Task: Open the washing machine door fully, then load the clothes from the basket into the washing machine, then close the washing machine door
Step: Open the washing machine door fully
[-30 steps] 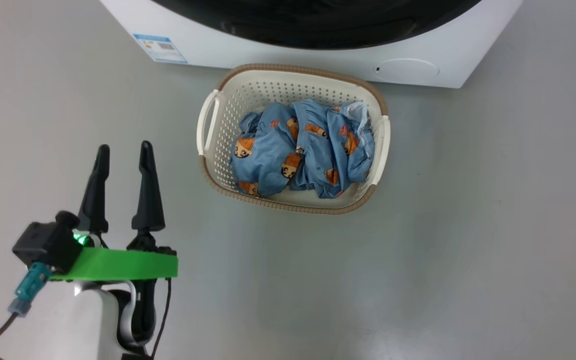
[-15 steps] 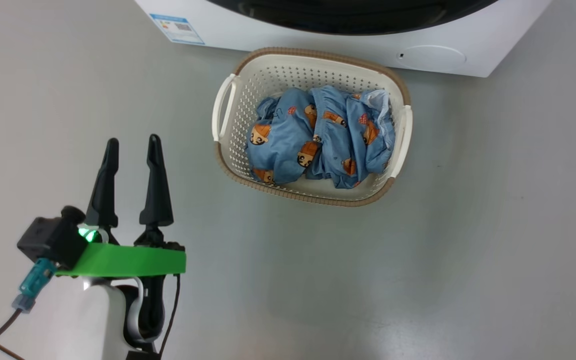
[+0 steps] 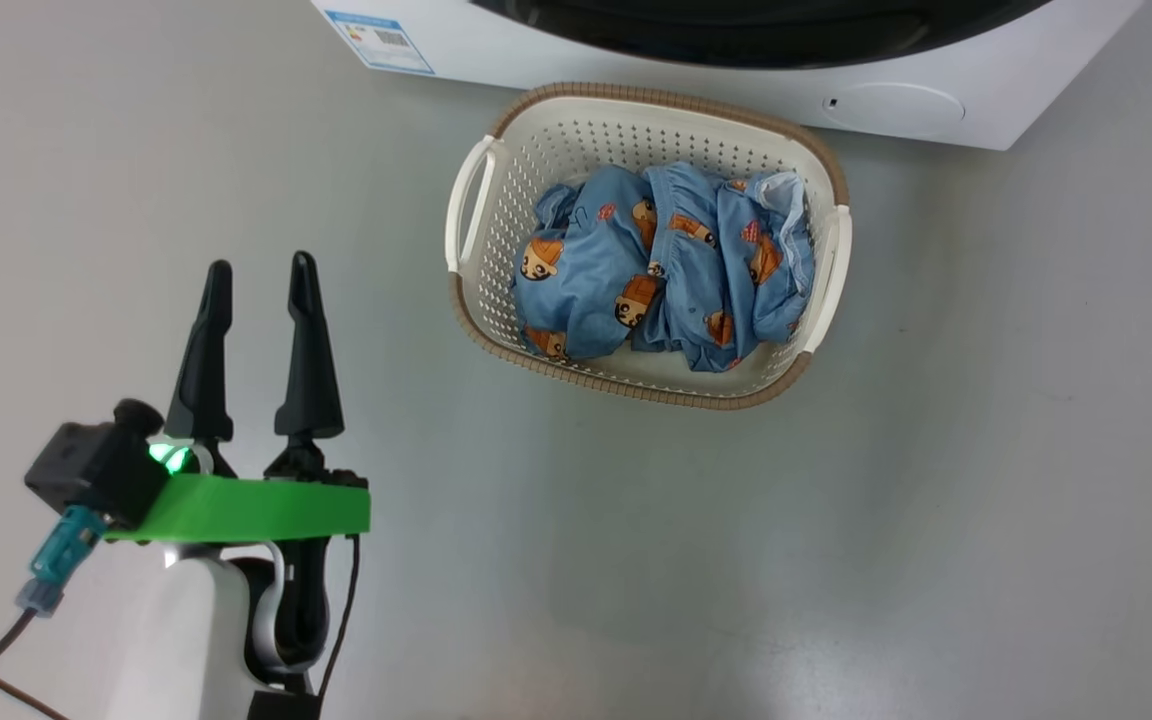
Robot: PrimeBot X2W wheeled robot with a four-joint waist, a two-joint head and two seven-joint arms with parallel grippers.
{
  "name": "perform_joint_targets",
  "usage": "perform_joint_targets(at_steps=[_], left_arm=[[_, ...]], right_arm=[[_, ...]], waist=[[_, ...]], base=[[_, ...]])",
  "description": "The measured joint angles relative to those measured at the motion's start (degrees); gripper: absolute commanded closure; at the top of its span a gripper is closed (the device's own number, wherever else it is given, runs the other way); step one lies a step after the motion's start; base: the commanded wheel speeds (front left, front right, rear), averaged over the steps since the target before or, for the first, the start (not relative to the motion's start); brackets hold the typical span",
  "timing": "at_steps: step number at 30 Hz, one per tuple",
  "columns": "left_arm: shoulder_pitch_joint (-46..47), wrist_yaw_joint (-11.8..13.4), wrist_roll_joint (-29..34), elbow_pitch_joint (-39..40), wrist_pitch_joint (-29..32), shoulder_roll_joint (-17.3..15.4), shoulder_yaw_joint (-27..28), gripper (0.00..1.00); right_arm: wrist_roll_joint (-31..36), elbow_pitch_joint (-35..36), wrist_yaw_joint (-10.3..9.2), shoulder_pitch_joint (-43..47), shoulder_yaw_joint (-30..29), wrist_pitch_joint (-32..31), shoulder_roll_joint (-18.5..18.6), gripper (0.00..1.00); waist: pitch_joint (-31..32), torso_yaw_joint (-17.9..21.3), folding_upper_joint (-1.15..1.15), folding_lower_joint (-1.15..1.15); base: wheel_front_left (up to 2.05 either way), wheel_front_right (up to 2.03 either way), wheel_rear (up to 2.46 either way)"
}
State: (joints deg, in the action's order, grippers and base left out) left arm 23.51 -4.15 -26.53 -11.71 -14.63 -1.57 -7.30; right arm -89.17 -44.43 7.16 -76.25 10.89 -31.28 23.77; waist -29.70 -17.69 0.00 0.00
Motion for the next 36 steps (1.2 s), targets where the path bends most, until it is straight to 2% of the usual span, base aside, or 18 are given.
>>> perform_joint_targets(at_steps=[18, 36], left_arm=[[-3.0, -0.6, 2.5, -2.4, 0.0, 0.0, 1.6, 0.0], [-9.7, -1.9, 5.6, -5.4, 0.0, -0.3, 4.9, 0.0]], right_arm=[[-2.8, 2.6, -0.01, 12.3, -0.1, -4.5, -1.6, 1.0], [-4.8, 7.1, -0.01, 29.0, 0.6, -9.7, -6.4, 1.0]], waist=[[7.7, 1.5, 0.0, 0.0], [18.1, 0.3, 0.0, 0.0]], base=[[0.0, 0.0, 0.0], [0.0, 0.0, 0.0]])
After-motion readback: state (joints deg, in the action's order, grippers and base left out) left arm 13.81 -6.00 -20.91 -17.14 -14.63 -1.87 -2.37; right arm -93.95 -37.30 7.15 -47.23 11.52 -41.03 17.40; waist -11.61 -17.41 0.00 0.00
